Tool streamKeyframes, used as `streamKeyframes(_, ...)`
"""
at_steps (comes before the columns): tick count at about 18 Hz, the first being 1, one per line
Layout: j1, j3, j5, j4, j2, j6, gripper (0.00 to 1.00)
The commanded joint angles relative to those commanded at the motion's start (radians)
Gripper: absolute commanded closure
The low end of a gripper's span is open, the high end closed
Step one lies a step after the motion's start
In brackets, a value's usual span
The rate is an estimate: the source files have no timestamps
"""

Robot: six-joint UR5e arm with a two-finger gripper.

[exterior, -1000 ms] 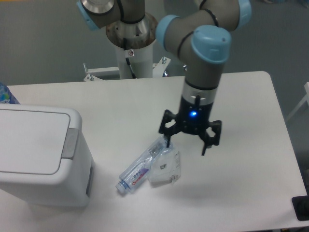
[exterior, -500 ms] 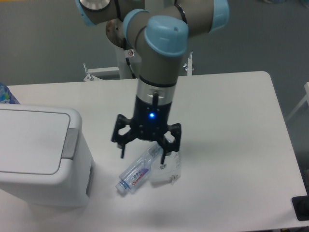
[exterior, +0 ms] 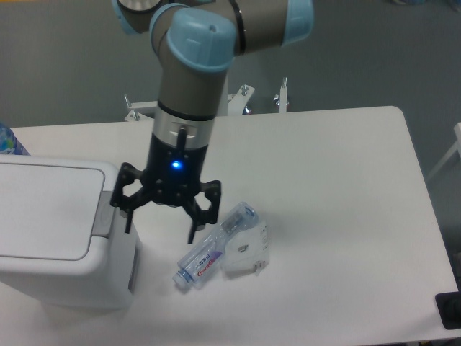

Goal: Open the trash can
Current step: 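Push the gripper fingers against the lid edge to flip it open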

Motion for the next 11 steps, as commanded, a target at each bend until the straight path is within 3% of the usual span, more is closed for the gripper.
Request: streamKeyframes(11, -0.011, -0.019, 0.005, 0.000, 0.002, 0.000, 0.00)
